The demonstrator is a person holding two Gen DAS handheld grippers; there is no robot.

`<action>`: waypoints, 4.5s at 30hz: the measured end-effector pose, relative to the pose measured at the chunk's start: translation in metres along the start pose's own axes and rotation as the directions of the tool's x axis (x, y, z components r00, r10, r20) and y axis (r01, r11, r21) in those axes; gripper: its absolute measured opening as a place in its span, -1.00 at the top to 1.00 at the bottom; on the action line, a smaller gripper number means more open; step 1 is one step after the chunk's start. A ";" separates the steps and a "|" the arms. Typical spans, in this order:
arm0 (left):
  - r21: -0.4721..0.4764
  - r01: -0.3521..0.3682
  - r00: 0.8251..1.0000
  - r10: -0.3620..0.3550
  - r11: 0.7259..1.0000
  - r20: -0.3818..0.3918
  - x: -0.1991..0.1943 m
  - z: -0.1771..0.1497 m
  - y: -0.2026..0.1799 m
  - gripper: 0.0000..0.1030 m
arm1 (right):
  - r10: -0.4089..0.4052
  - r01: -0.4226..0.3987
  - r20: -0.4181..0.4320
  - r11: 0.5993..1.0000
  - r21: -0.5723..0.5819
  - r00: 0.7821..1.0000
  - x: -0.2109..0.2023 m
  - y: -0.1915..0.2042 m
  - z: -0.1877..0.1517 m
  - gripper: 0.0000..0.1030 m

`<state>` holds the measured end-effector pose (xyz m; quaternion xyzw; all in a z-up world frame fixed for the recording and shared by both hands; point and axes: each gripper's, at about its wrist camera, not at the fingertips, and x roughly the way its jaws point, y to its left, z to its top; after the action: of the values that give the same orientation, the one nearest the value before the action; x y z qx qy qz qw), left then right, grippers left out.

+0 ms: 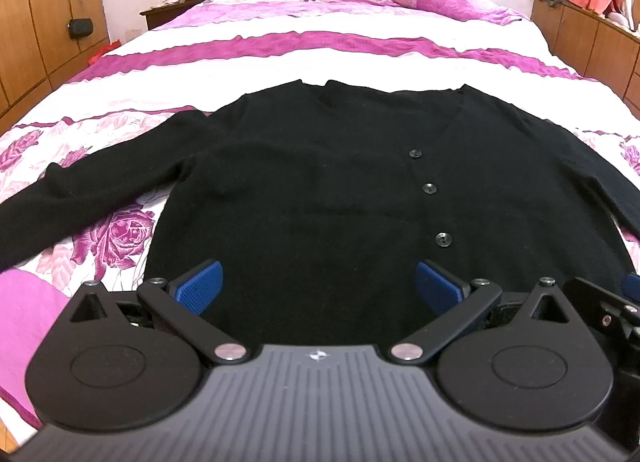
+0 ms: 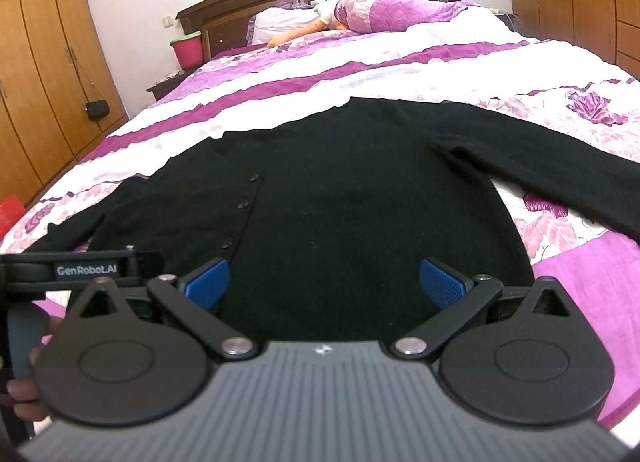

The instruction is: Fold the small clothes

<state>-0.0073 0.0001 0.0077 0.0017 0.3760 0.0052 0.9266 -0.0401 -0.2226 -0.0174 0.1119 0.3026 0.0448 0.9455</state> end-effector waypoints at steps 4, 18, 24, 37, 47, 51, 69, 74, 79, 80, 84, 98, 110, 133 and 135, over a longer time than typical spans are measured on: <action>0.001 0.002 1.000 -0.002 1.000 0.002 -0.001 0.000 0.000 -1.00 | 0.002 -0.002 0.004 1.000 0.002 1.000 -0.002 0.001 0.002 -1.00; 0.016 0.015 1.000 -0.015 1.000 -0.008 -0.003 0.002 -0.012 -1.00 | -0.119 0.119 0.028 0.993 0.001 0.992 -0.002 -0.048 0.005 -1.00; 0.027 0.018 1.000 -0.017 0.999 -0.026 0.003 0.001 -0.020 -1.00 | -0.265 0.266 0.025 0.963 -0.047 0.964 -0.004 -0.086 0.012 -1.00; 0.040 0.011 0.998 -0.009 0.999 -0.054 0.021 -0.002 -0.036 -1.00 | -0.420 0.423 0.055 0.904 -0.063 0.906 0.004 -0.172 0.013 -1.00; 0.043 0.020 0.998 -0.017 0.999 -0.064 0.032 -0.004 -0.041 -1.00 | -0.450 0.457 0.104 0.888 -0.055 0.887 0.022 -0.195 0.002 -0.90; 0.029 0.030 0.998 -0.028 0.999 -0.060 0.033 -0.004 -0.037 -1.00 | -0.489 0.498 0.132 0.866 -0.043 0.862 0.023 -0.195 0.002 -0.38; -0.040 0.053 0.998 -0.052 0.998 0.020 0.017 0.009 0.000 -1.00 | -0.352 0.322 0.315 0.936 0.145 0.881 0.004 -0.172 0.066 0.76; -0.063 0.048 0.998 -0.046 0.997 0.036 0.017 0.013 0.013 -1.00 | -0.219 0.193 0.375 0.975 0.106 0.901 0.007 -0.135 0.086 0.77; -0.093 0.042 0.998 -0.037 0.995 0.055 0.017 0.017 0.031 -1.00 | -0.103 0.100 0.416 0.995 0.028 0.904 0.016 -0.086 0.105 0.77; -0.100 0.039 0.998 -0.034 0.994 0.057 0.017 0.018 0.034 -1.00 | -0.082 0.085 0.419 0.996 0.011 0.904 0.018 -0.076 0.107 0.77; -0.119 0.029 0.998 -0.021 0.993 0.065 0.020 0.021 0.050 -1.00 | -0.008 0.043 0.406 0.996 -0.078 0.914 0.035 -0.035 0.110 0.77; -0.151 0.018 0.999 -0.011 0.988 0.051 0.035 0.020 0.083 -1.00 | 0.063 -0.046 0.053 0.956 -0.289 0.997 0.140 0.046 0.064 0.73; -0.133 0.040 0.998 -0.034 0.990 0.049 0.036 0.020 0.071 -1.00 | 0.029 -0.021 0.029 0.970 -0.244 0.999 0.100 0.046 0.036 -0.16; 0.178 0.228 0.967 -0.244 0.957 0.076 0.019 0.041 -0.080 -1.00 | -0.005 -0.044 0.177 0.963 0.266 0.984 0.020 -0.093 0.031 -0.29; 0.225 0.236 0.964 -0.257 0.945 0.069 0.023 0.039 -0.102 -1.00 | -0.010 -0.044 0.178 0.954 0.298 0.984 0.020 -0.101 0.027 -0.29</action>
<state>0.0366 -0.1014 0.0188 0.0548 0.3261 -0.1517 0.9315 -0.0063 -0.3223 -0.0310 0.2605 0.2197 -0.0035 0.9401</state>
